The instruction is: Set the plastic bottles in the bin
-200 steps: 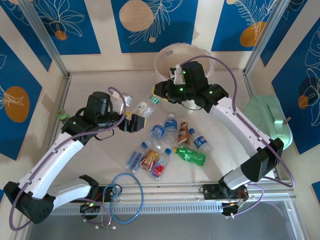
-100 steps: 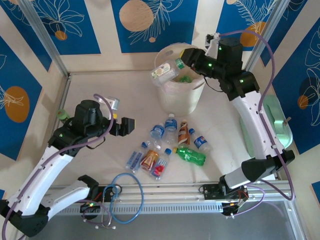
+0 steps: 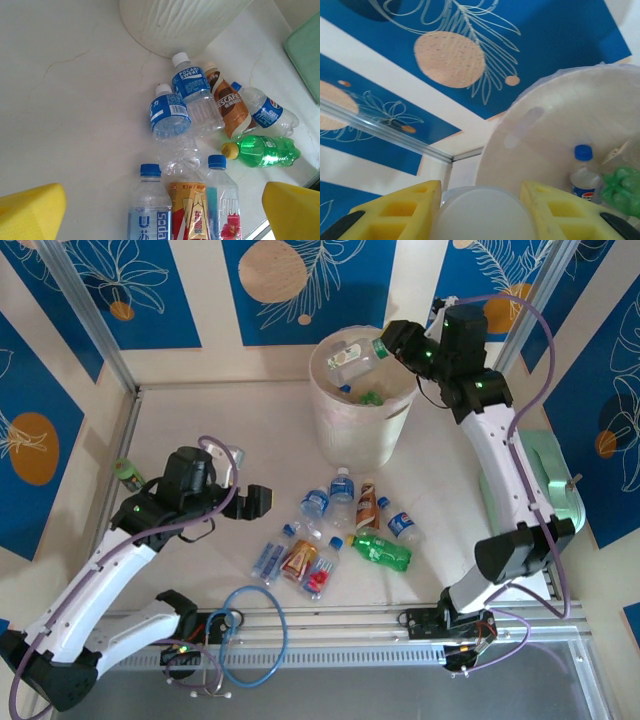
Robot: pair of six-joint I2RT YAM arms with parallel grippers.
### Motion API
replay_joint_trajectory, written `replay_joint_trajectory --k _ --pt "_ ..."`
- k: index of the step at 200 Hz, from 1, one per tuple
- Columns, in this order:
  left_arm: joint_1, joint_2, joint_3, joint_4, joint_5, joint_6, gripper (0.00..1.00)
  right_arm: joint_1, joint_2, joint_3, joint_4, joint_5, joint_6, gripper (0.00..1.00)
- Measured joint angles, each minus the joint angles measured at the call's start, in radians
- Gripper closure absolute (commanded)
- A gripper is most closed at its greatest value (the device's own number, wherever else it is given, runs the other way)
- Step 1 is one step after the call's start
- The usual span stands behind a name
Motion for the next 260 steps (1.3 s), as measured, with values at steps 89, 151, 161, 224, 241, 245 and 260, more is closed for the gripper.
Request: replay_joint_trajectory --k 89,151,161,224,241,245,260 --pt "0.0 0.0 -0.032 -0.002 0.0 -0.022 0.0 -0.008 0.141 0.13 -0.005 0.006 -0.004 0.72" --pt "0.0 0.0 -0.039 -0.003 0.0 -0.026 0.0 -0.007 0.264 0.245 -0.074 0.003 -0.029 0.36" --pt "0.0 0.0 -0.04 -0.003 0.0 -0.026 0.0 -0.006 0.283 0.275 -0.094 0.002 -0.034 0.34" --pt "0.0 -0.001 -0.06 -0.018 0.0 -0.045 0.03 -0.001 0.286 0.348 -0.148 -0.006 -0.062 0.34" --pt "0.0 -0.001 -0.061 -0.018 0.0 -0.051 0.05 0.014 0.264 0.343 -0.161 -0.01 -0.077 0.34" --pt "0.0 -0.001 -0.061 -0.018 0.0 -0.051 0.05 0.018 0.256 0.338 -0.164 -0.011 -0.082 0.34" --pt "0.0 -0.001 -0.063 -0.02 0.001 -0.054 0.08 0.048 0.198 0.294 -0.169 -0.013 -0.099 0.33"
